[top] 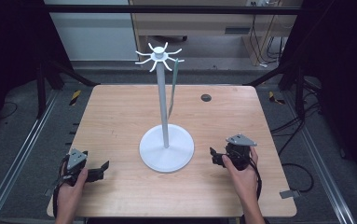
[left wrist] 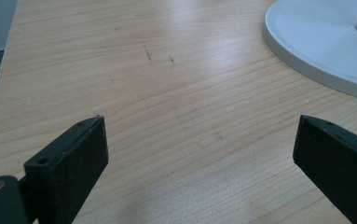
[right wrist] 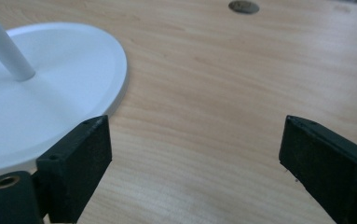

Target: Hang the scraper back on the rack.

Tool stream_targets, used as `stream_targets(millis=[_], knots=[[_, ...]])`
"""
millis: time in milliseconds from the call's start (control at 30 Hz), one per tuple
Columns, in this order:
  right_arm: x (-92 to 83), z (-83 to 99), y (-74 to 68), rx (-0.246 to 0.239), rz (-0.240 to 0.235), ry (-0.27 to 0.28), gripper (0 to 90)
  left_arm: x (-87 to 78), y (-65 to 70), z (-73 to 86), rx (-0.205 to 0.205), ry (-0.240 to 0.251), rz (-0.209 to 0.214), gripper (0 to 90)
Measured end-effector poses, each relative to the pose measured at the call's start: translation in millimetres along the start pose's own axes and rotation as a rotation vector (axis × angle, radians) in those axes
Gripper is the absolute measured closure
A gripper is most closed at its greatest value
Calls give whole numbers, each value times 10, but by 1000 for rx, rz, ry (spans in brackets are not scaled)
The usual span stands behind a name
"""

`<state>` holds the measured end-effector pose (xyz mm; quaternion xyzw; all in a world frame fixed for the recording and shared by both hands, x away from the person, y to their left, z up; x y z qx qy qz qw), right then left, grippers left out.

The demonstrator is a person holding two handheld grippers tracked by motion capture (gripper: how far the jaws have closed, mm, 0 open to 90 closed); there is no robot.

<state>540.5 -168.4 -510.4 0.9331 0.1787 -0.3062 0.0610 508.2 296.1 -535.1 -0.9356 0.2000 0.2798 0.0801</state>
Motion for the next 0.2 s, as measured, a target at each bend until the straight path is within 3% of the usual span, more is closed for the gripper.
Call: stream_targets(millis=[67,200], knots=[[32,84,7,20,-10,-10,101,2,-4,1,-1,0,0,27],[58,182,46,12,12,-30,96,16,-3,11,1,-13,7,27]])
Point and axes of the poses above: each handheld gripper's, and its own axes: x roughly forward along the jaws, z roughly out of its underside, y roughly to its right, the point moved 8 cm from there along x, roughly forward along the jaws, and after that the axes turned 3 degrees about -y, right-handed, at the moved point
